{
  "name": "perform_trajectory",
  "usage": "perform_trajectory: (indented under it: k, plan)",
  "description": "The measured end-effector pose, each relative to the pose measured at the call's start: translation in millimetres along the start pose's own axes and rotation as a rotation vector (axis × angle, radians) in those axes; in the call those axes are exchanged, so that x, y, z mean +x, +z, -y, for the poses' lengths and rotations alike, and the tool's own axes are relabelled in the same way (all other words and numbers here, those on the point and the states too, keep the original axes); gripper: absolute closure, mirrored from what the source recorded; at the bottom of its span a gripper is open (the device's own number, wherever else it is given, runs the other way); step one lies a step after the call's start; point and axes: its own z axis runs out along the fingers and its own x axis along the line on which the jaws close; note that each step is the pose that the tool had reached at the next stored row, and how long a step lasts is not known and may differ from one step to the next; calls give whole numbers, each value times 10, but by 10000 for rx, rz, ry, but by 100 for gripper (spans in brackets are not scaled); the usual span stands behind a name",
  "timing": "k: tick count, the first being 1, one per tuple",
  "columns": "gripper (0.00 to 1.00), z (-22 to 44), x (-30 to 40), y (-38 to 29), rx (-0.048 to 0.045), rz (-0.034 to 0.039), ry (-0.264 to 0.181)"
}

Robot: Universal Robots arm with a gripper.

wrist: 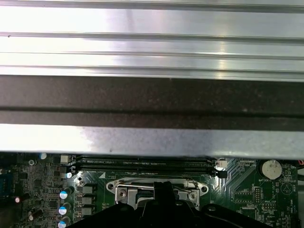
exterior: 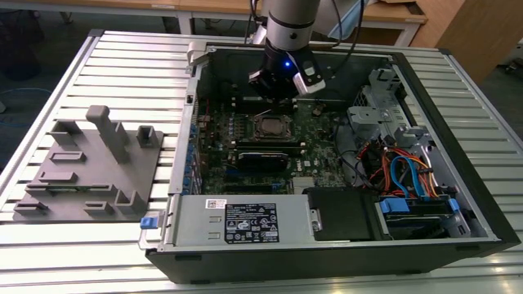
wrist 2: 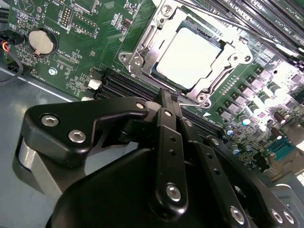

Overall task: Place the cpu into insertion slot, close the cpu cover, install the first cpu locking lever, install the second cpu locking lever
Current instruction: 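Install the first cpu locking lever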

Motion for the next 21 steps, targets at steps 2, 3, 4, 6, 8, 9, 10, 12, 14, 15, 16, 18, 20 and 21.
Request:
perform_trajectory:
  k: [2, 3, 4, 6, 8, 9, 10, 12, 14, 15, 16, 18, 20, 21]
  plan:
    - [90, 0, 0, 0, 0, 0, 0]
    - [90, 0, 0, 0, 0, 0, 0]
    - [90, 0, 1, 0, 0, 0, 0]
    - [90, 0, 6, 0, 0, 0, 2]
    - [90, 0, 31, 0, -1, 1, 0]
    - [90, 0, 47, 0, -1, 1, 0]
    - [90, 0, 62, 0, 0, 1, 0]
    - [90, -1, 83, 1, 0, 0, 0]
    - [90, -1, 93, 0, 1, 0, 1]
    - [90, -1, 94, 0, 0, 1, -1]
    - [90, -2, 94, -1, 0, 1, -2]
    - [90, -11, 94, 0, 0, 1, -1]
    - [90, -26, 94, 1, 0, 1, -2]
    - [90, -32, 94, 1, 0, 2, -2]
